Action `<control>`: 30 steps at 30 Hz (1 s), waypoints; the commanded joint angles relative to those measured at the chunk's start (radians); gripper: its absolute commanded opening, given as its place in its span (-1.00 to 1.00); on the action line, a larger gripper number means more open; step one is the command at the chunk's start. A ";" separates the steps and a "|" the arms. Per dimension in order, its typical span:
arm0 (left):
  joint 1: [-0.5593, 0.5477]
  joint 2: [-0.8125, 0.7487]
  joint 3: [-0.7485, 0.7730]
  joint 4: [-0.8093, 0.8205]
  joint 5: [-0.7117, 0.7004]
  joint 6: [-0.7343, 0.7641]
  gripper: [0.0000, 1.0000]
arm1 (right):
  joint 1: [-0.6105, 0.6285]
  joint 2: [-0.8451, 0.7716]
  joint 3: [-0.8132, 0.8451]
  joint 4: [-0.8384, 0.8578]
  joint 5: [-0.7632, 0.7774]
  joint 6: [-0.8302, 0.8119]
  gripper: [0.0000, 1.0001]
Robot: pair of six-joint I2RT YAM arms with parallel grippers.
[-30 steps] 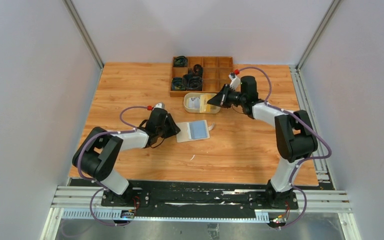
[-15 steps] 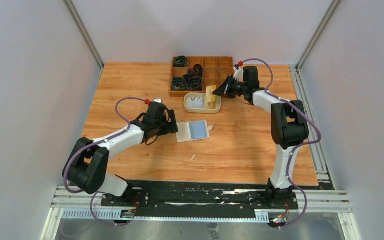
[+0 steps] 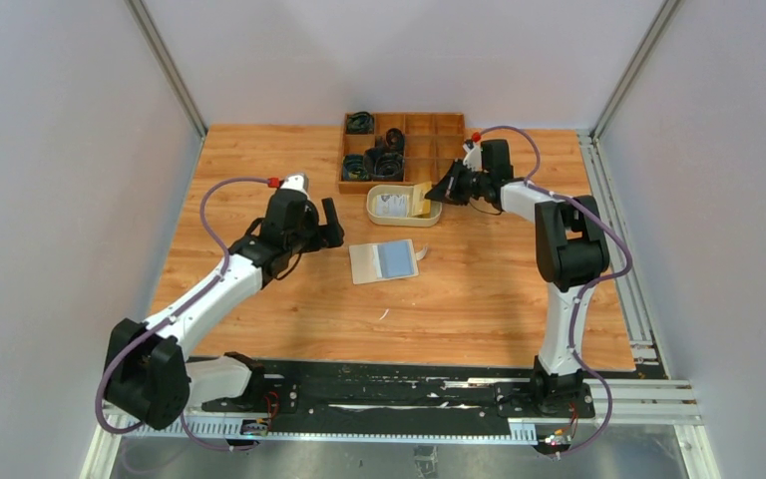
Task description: Take the credit cards out of the card holder
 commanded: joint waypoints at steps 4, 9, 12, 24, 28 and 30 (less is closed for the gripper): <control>0.046 -0.067 0.005 -0.024 0.016 0.055 1.00 | 0.002 0.034 0.030 -0.093 0.040 -0.040 -0.98; 0.049 -0.125 -0.019 -0.035 -0.019 0.046 1.00 | 0.006 0.040 0.051 -0.136 0.057 -0.072 -0.75; 0.049 -0.159 -0.026 -0.055 -0.038 0.045 1.00 | 0.006 0.028 0.052 -0.177 0.070 -0.084 -0.56; 0.061 -0.251 -0.022 -0.047 -0.028 0.057 1.00 | 0.006 -0.136 0.211 -0.356 0.123 -0.171 0.17; 0.063 -0.309 -0.007 -0.020 -0.045 0.096 1.00 | 0.012 -0.274 0.171 -0.375 0.153 -0.219 0.40; 0.063 -0.327 0.003 -0.010 -0.056 0.119 1.00 | 0.025 -0.382 0.101 -0.372 0.204 -0.257 0.59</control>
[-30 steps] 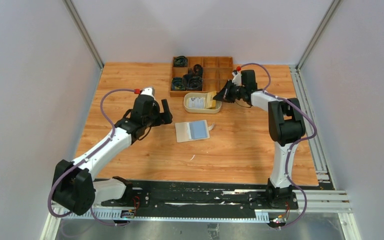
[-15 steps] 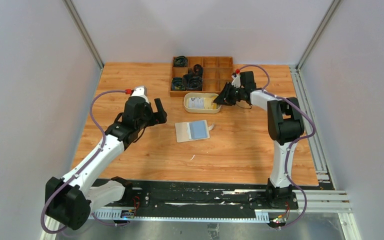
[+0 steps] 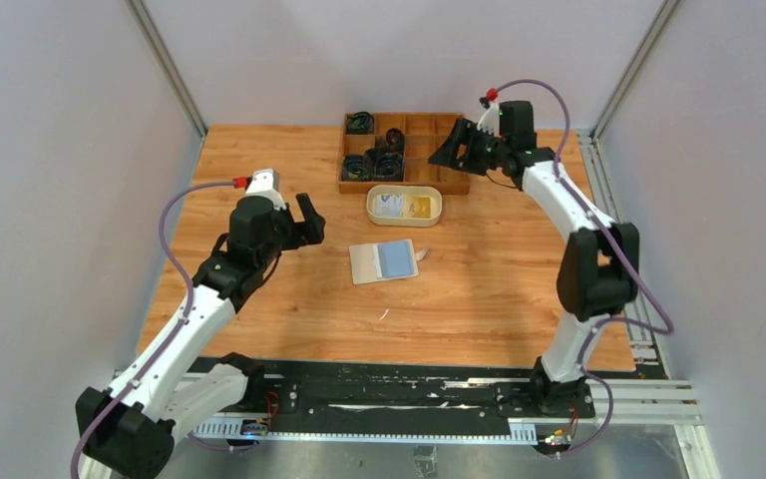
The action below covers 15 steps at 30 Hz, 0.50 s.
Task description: Take the credit cards out of the card holder
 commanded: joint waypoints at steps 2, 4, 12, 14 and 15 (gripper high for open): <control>0.007 -0.051 0.025 0.045 -0.036 0.073 1.00 | 0.035 -0.261 -0.173 -0.031 0.156 -0.131 0.61; 0.007 -0.046 0.027 0.051 -0.041 0.091 1.00 | 0.048 -0.402 -0.313 0.019 0.244 -0.151 0.64; 0.007 -0.077 -0.003 0.112 -0.055 0.134 1.00 | 0.052 -0.807 -0.825 0.154 0.454 -0.121 0.75; 0.007 -0.083 -0.003 0.114 -0.055 0.147 1.00 | 0.052 -0.869 -0.892 0.157 0.498 -0.078 0.84; 0.007 -0.082 0.000 0.111 -0.056 0.151 1.00 | 0.052 -0.895 -0.922 0.157 0.514 -0.051 0.88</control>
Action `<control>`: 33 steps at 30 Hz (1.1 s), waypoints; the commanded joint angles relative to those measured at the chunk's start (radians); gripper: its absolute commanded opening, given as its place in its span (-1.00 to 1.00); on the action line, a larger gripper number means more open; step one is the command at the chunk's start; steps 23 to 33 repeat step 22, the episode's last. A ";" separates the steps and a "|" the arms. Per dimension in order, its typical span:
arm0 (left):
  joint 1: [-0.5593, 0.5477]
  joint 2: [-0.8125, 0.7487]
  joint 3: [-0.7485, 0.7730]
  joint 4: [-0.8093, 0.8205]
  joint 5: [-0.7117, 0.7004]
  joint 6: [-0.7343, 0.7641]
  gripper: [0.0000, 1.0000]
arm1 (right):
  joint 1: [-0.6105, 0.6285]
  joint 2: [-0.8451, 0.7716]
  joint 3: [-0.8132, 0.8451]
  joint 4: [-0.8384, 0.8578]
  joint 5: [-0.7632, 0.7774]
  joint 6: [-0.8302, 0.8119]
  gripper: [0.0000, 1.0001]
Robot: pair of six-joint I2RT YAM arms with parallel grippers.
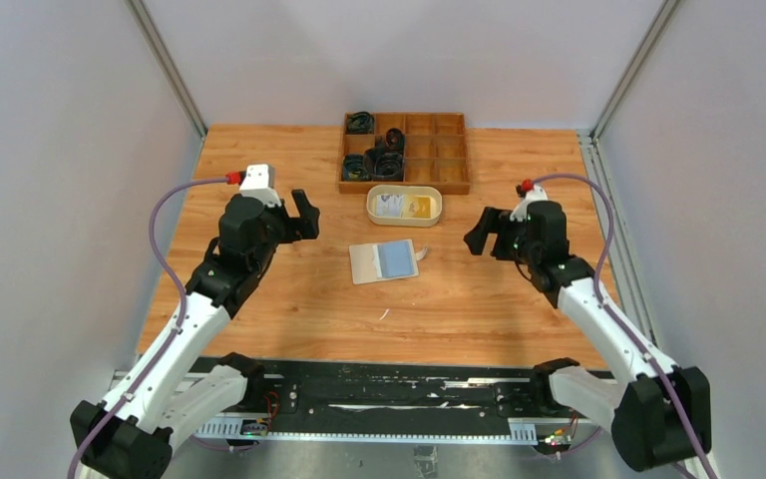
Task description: Take the credit cards out of the card holder
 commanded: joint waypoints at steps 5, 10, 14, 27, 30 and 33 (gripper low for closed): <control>0.006 -0.022 0.001 0.039 -0.031 0.049 1.00 | 0.007 -0.188 -0.134 -0.055 0.281 0.133 0.90; 0.006 -0.023 0.003 0.039 -0.025 0.050 1.00 | 0.007 -0.221 -0.128 -0.065 0.273 0.114 0.90; 0.006 -0.036 -0.001 0.036 -0.027 0.050 1.00 | 0.007 -0.217 -0.132 -0.045 0.232 0.075 0.89; 0.006 -0.066 0.002 0.017 -0.053 0.056 1.00 | 0.007 -0.244 -0.125 -0.056 0.295 0.112 0.98; 0.006 -0.066 0.002 0.017 -0.053 0.056 1.00 | 0.007 -0.244 -0.125 -0.056 0.295 0.112 0.98; 0.006 -0.066 0.002 0.017 -0.053 0.056 1.00 | 0.007 -0.244 -0.125 -0.056 0.295 0.112 0.98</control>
